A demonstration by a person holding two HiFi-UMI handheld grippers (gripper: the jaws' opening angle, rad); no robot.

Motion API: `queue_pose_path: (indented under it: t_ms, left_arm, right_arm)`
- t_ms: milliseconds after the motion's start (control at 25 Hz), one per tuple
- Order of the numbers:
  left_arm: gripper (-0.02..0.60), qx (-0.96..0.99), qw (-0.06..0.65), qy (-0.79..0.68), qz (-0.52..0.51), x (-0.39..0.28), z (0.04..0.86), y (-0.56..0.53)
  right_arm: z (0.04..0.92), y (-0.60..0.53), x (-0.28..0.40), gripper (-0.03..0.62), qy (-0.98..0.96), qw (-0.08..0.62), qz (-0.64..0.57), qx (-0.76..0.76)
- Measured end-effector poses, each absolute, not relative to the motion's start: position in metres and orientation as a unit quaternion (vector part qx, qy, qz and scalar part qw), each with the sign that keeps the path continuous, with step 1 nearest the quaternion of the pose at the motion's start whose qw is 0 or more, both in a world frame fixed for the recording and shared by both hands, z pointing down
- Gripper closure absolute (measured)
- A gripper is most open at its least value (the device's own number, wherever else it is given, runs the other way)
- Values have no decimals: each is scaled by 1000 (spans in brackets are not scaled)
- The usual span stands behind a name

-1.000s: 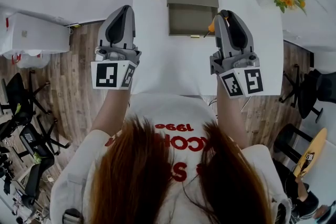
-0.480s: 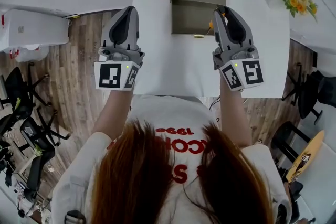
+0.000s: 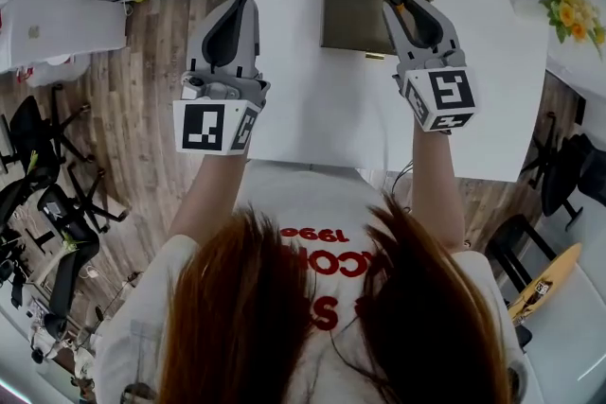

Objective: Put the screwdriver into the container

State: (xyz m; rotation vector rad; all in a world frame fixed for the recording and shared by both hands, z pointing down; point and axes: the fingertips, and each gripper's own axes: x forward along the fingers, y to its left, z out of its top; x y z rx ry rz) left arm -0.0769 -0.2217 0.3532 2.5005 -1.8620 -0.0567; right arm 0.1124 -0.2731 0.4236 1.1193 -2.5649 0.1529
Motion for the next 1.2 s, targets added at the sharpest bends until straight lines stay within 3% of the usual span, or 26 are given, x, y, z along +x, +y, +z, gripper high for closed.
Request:
queue_pose_path:
  t_ms: [320,720,840,1040,1200]
  left_arm:
    - [577,796,23,-605,1,-79,366,-216]
    - [577,785,28,-618,9,-87,372,-207]
    - [577,784,25,-620,8,-88,370,-207]
    - [577,785,16,-619,3,-89,363,-208]
    - [577,792,0,-611,-10,-84,348,-211]
  right_arm:
    - [509,-283,91,494,-884,327,84,323]
    - [581,-289,98,482,-843,420,113,317]
    - [575,-292,100,447,-846,402,116,330]
    - [518,-299,104,571,-872,291,109,377]
    - [456,-298,115,588,-885,166,128,416]
